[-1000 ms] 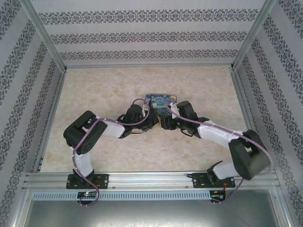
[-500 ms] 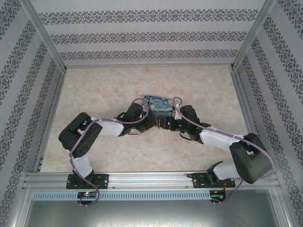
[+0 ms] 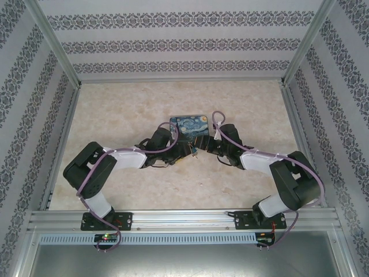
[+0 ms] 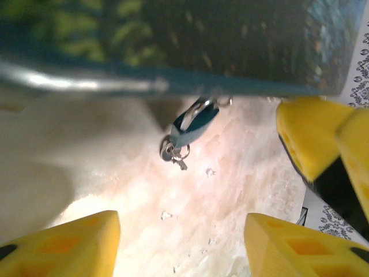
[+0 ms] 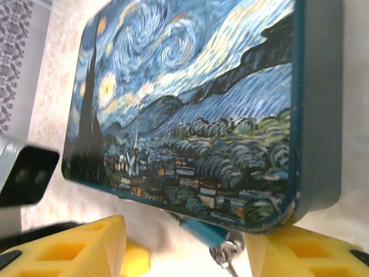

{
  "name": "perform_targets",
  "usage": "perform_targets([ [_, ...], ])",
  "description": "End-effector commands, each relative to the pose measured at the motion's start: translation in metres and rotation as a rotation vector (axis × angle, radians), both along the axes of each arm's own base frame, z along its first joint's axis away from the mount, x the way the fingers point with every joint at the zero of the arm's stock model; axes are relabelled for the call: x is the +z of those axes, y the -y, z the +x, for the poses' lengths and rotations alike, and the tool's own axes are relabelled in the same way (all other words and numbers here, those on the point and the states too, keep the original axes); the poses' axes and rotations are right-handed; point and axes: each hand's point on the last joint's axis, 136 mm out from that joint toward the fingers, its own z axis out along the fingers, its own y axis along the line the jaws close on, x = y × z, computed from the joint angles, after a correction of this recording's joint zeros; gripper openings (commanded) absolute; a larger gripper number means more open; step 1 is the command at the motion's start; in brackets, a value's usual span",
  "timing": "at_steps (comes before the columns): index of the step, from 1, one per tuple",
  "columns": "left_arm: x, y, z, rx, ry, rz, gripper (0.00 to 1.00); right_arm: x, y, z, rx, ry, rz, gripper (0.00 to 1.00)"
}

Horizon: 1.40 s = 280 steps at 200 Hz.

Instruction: Unlock the padlock with the key

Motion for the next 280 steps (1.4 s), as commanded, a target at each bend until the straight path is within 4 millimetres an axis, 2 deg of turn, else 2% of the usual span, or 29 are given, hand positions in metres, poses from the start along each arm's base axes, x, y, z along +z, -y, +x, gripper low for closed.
perform_targets([
  [1, 0.014, -0.008, -0.004, -0.006, 0.024, 0.023, 0.63, 0.019, -0.004, 0.021, -0.015, 0.048, 0.049, 0.57],
  [22, 0.027, -0.016, 0.002, 0.005, 0.057, 0.033, 0.69, 0.021, -0.005, 0.024, 0.005, 0.05, 0.056, 0.57],
  [46, 0.042, -0.031, 0.016, 0.027, 0.097, 0.065, 0.72, 0.019, -0.006, 0.014, 0.037, 0.052, 0.052, 0.55],
  [79, 0.06, -0.053, 0.036, 0.044, 0.14, 0.113, 0.76, 0.005, -0.001, -0.003, 0.073, 0.048, 0.012, 0.51],
  [101, 0.069, -0.062, 0.047, 0.05, 0.158, 0.133, 0.79, -0.001, -0.002, -0.006, 0.103, 0.051, -0.006, 0.51],
  [165, 0.072, -0.078, 0.065, 0.065, 0.165, 0.161, 0.84, -0.026, -0.019, -0.005, 0.195, 0.041, -0.015, 0.47],
  [243, 0.063, -0.083, 0.066, 0.071, 0.147, 0.165, 0.84, -0.038, -0.034, -0.004, 0.228, 0.03, 0.018, 0.42],
  [280, 0.061, -0.085, 0.067, 0.073, 0.14, 0.159, 0.84, -0.04, -0.038, -0.005, 0.236, 0.023, 0.023, 0.35],
])
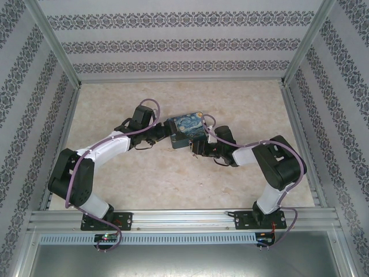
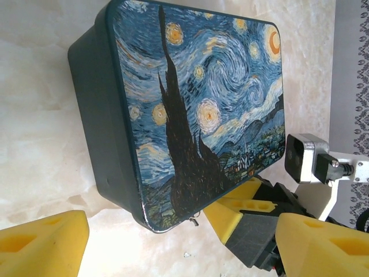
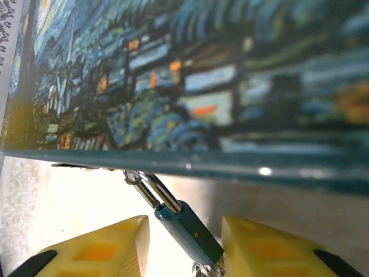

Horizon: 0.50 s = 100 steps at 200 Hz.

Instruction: Unlock the padlock with the key

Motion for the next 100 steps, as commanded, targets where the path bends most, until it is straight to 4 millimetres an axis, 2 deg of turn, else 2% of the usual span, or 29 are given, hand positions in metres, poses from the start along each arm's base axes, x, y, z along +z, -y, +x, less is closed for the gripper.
perform_targets([
  [1, -0.005, -0.005, 0.001, -0.006, -0.015, 0.012, 0.84, 0.007, -0.011, 0.003, 0.033, 0.03, 0.028, 0.35],
  [31, -0.006, -0.006, 0.002, -0.003, -0.014, 0.012, 0.84, 0.003, -0.01, 0.001, 0.032, 0.02, 0.02, 0.22],
  [62, -0.006, -0.009, 0.003, -0.01, -0.006, 0.04, 0.84, -0.001, -0.004, -0.001, 0.015, 0.008, 0.001, 0.02],
  [100, -0.006, -0.016, 0.006, -0.032, 0.018, 0.141, 0.84, -0.001, 0.006, -0.003, -0.032, -0.017, -0.009, 0.0],
])
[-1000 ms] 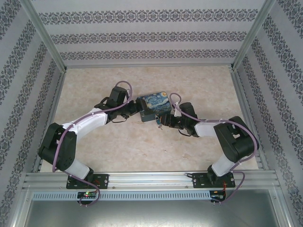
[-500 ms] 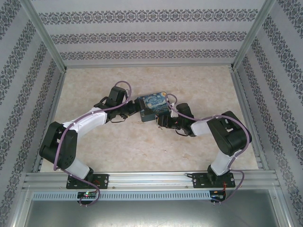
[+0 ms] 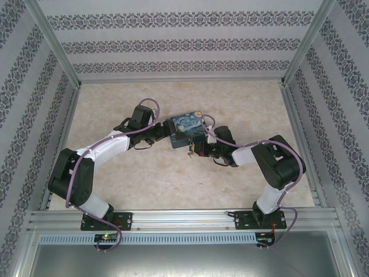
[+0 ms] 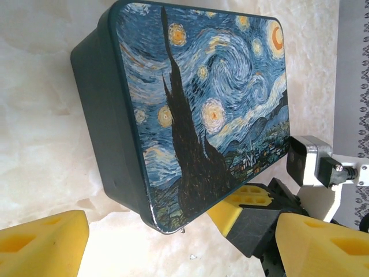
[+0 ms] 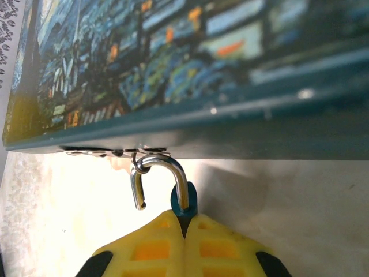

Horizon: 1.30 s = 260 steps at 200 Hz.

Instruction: Unlock the padlock with the key

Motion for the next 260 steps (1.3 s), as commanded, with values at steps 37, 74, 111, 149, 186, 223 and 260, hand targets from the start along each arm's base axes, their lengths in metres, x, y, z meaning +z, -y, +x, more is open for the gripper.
perform_targets([
  [37, -0.008, -0.011, 0.008, -0.065, 0.034, 0.274, 0.85, 0.002, 0.014, -0.004, -0.098, -0.054, -0.004, 0.0],
  [74, -0.015, -0.009, 0.014, -0.097, 0.057, 0.427, 0.86, 0.005, 0.017, -0.006, -0.152, -0.095, 0.024, 0.0],
  [111, -0.026, -0.001, 0.013, -0.133, 0.065, 0.529, 0.86, 0.003, 0.023, -0.007, -0.207, -0.133, 0.026, 0.0],
  [149, -0.039, 0.006, 0.008, -0.161, 0.061, 0.59, 0.86, 0.0, 0.028, -0.006, -0.279, -0.194, 0.043, 0.0],
  [186, -0.049, 0.009, 0.0, -0.19, 0.051, 0.637, 0.86, -0.003, 0.031, -0.004, -0.342, -0.244, 0.066, 0.0],
  [223, -0.06, 0.009, -0.006, -0.209, 0.036, 0.674, 0.86, -0.003, 0.037, 0.0, -0.407, -0.267, 0.072, 0.0],
  [260, -0.068, 0.007, -0.01, -0.213, 0.019, 0.688, 0.86, 0.001, 0.046, 0.008, -0.457, -0.258, 0.061, 0.0],
])
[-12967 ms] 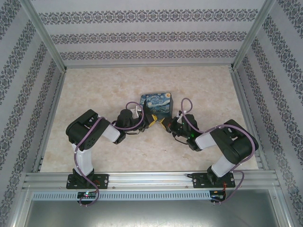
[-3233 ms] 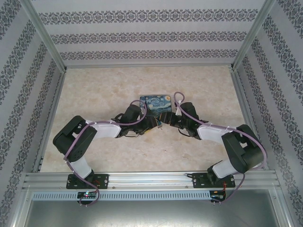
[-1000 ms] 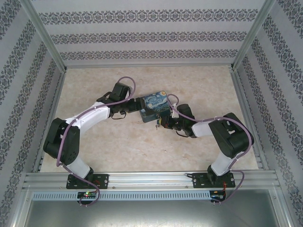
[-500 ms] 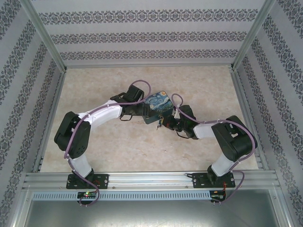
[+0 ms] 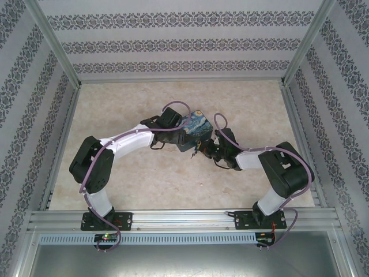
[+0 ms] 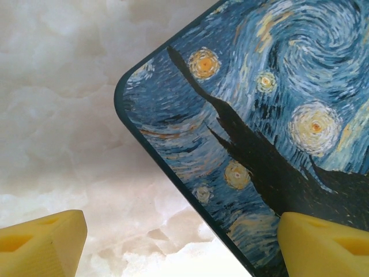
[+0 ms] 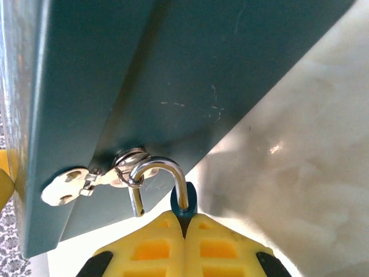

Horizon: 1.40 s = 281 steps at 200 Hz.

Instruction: Unlock the padlock with the key

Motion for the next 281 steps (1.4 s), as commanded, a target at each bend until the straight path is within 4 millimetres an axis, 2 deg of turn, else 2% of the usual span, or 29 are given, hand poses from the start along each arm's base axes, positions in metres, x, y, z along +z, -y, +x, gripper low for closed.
perform_targets([
  [1, -0.032, -0.013, -0.019, -0.027, -0.09, 0.119, 0.86, -0.002, 0.019, 0.008, -0.096, -0.019, -0.039, 0.0],
  [69, -0.041, -0.012, -0.022, -0.04, -0.113, 0.125, 0.84, 0.008, 0.029, 0.035, -0.136, -0.016, -0.022, 0.0],
  [109, -0.045, -0.011, -0.024, -0.044, -0.123, 0.127, 0.83, 0.008, 0.032, 0.052, -0.162, -0.032, 0.003, 0.0],
  [136, -0.047, -0.01, -0.024, -0.044, -0.13, 0.127, 0.83, 0.007, 0.04, 0.06, -0.183, -0.031, -0.001, 0.0],
  [166, -0.048, -0.01, -0.025, -0.049, -0.134, 0.128, 0.83, 0.007, 0.054, 0.056, -0.196, -0.031, -0.009, 0.0],
  [231, -0.051, -0.007, -0.02, -0.057, -0.138, 0.138, 0.83, 0.011, 0.08, 0.025, -0.215, -0.019, -0.025, 0.0],
  [281, -0.053, -0.001, -0.019, -0.067, -0.152, 0.123, 0.83, 0.007, 0.087, 0.033, -0.225, -0.029, -0.026, 0.0],
])
